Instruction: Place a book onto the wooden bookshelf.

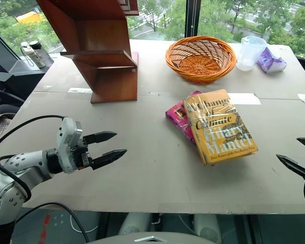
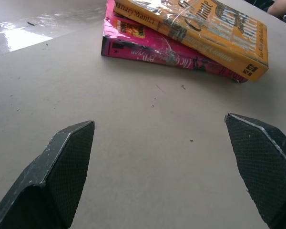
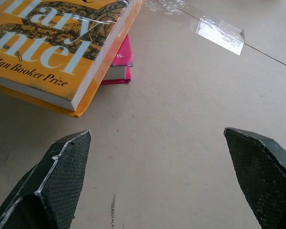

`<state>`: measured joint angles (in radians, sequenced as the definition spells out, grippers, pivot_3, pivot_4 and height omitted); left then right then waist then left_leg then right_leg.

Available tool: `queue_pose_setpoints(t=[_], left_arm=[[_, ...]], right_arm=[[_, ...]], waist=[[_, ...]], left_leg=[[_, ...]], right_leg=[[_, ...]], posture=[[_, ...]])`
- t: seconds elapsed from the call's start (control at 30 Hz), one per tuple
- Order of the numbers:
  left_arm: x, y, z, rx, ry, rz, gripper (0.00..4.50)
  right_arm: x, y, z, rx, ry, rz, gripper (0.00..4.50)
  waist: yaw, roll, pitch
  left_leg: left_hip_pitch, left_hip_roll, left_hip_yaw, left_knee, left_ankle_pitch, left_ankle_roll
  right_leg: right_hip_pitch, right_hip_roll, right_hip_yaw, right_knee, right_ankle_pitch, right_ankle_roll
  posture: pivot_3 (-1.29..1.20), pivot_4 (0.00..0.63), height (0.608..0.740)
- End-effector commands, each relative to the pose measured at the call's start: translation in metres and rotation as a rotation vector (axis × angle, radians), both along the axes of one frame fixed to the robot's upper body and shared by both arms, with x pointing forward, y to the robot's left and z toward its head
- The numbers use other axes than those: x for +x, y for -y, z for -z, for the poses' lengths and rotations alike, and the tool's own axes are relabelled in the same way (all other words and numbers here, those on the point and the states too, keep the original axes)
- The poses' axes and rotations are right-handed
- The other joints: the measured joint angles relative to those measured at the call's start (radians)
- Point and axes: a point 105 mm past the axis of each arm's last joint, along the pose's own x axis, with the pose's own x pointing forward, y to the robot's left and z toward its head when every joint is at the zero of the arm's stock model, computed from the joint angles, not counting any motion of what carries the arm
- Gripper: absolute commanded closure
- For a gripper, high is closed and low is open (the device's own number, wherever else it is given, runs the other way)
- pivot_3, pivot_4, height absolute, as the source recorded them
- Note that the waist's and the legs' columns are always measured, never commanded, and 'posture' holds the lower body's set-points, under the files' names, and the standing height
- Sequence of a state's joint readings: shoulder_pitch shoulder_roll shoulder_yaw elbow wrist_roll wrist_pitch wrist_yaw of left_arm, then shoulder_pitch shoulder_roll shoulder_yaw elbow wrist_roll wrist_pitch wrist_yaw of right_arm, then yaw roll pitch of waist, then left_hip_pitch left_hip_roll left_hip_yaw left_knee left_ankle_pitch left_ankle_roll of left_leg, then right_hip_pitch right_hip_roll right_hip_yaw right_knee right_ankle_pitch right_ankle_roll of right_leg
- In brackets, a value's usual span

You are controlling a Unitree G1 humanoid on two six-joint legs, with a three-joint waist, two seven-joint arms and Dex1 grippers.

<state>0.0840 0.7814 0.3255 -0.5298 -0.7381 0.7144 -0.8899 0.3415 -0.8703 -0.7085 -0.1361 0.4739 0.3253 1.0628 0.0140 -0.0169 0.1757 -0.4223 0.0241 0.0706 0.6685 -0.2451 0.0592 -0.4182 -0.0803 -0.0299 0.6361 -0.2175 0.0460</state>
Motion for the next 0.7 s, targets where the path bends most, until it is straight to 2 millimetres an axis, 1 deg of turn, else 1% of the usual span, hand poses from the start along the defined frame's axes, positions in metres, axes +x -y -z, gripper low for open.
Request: queue_pose_setpoints(t=[0.03,0.1,0.17,0.23,0.27,0.3,0.37,0.43,0.47,0.5,0.63,0.67,0.7], left_arm=[[0.002,0.004,-0.017,-0.010,0.066,0.022,0.00],[0.004,0.013,-0.026,-0.028,0.096,0.054,0.00],[0.006,0.019,-0.032,-0.041,0.113,0.079,0.00],[0.007,0.025,-0.037,-0.043,0.130,0.114,0.00],[0.006,0.028,-0.039,-0.045,0.134,0.134,0.00],[0.005,0.032,-0.041,-0.052,0.134,0.156,0.00],[0.003,0.038,-0.048,-0.070,0.138,0.190,0.00],[0.000,0.044,-0.053,-0.066,0.155,0.236,0.00],[-0.003,0.048,-0.055,-0.054,0.166,0.270,0.00],[-0.005,0.051,-0.057,-0.046,0.173,0.297,0.00],[-0.009,0.059,-0.064,-0.039,0.197,0.347,0.00],[-0.010,0.060,-0.066,-0.039,0.203,0.354,0.00],[-0.010,0.062,-0.067,-0.040,0.207,0.359,0.00]], right_arm=[[0.006,-0.001,-0.019,-0.038,0.084,0.008,0.07],[0.018,-0.011,-0.031,-0.044,0.143,0.018,0.07],[0.028,-0.021,-0.040,-0.001,0.164,0.025,0.07],[0.038,-0.035,-0.051,0.058,0.197,0.032,0.07],[0.044,-0.039,-0.054,0.057,0.204,0.057,0.07],[0.050,-0.039,-0.055,0.016,0.199,0.097,0.07],[0.058,-0.038,-0.053,-0.035,0.167,0.168,0.07],[0.068,-0.038,-0.054,-0.029,0.121,0.212,0.58],[0.076,-0.042,-0.056,-0.040,0.103,0.219,0.98],[0.082,-0.045,-0.057,-0.063,0.088,0.224,1.20],[0.104,-0.053,-0.056,-0.145,0.038,0.234,3.14],[0.110,-0.054,-0.056,-0.166,0.030,0.236,3.47],[0.115,-0.055,-0.056,-0.187,0.021,0.238,3.98]], waist=[[0.000,0.000,0.000],[0.000,0.000,0.000],[-0.001,0.000,0.000],[-0.002,0.000,0.000],[-0.003,0.000,0.000],[-0.002,0.000,0.000],[0.001,0.000,0.000],[0.002,0.000,0.000],[0.002,0.000,0.000],[0.000,0.000,0.000],[-0.001,0.000,0.000],[-0.001,0.000,0.000],[-0.001,0.000,0.000]], left_leg=[[0.000,0.000,0.000,0.000,0.000,0.000],[0.000,0.000,0.000,0.000,0.000,0.000],[0.000,0.000,0.000,0.000,0.000,0.000],[0.001,0.000,0.000,0.000,0.000,0.000],[0.001,0.000,0.000,0.000,0.000,0.000],[0.001,0.000,0.001,0.000,0.002,0.003],[0.000,0.000,0.001,0.000,0.003,0.004],[-0.004,-0.001,0.000,0.000,0.003,0.004],[-0.007,-0.001,0.000,0.001,0.003,0.004],[-0.008,-0.002,0.000,0.001,0.004,0.004],[-0.007,-0.002,0.001,0.002,0.003,0.004],[-0.008,-0.002,0.001,0.002,0.003,0.004],[-0.008,-0.002,0.001,0.002,0.003,0.004]], right_leg=[[0.000,0.000,0.000,0.000,0.000,0.000],[0.000,0.000,0.000,0.000,0.000,0.000],[0.000,0.000,-0.001,0.000,0.000,0.001],[0.001,0.001,-0.001,0.001,0.000,0.001],[0.001,0.001,-0.001,0.001,0.000,0.000],[0.000,0.001,-0.001,0.001,0.000,0.000],[-0.001,0.001,-0.001,0.001,0.000,-0.001],[-0.003,0.001,-0.002,0.001,0.000,-0.001],[-0.005,0.001,-0.003,0.001,0.000,-0.001],[-0.006,0.002,-0.004,0.001,0.001,0.000],[-0.006,0.005,-0.003,0.001,0.001,0.000],[-0.006,0.006,-0.003,0.001,0.001,0.000],[-0.006,0.006,-0.003,0.001,0.001,0.000]], posture=[[0.00,0.150,0.733],[0.00,0.150,0.733],[0.00,0.150,0.733],[0.00,0.150,0.733],[0.00,0.150,0.733],[0.00,0.150,0.733],[0.00,0.150,0.733],[0.00,0.150,0.733],[0.00,0.150,0.733],[0.00,0.150,0.733],[0.00,0.150,0.733],[0.00,0.150,0.733],[0.00,0.150,0.733]])
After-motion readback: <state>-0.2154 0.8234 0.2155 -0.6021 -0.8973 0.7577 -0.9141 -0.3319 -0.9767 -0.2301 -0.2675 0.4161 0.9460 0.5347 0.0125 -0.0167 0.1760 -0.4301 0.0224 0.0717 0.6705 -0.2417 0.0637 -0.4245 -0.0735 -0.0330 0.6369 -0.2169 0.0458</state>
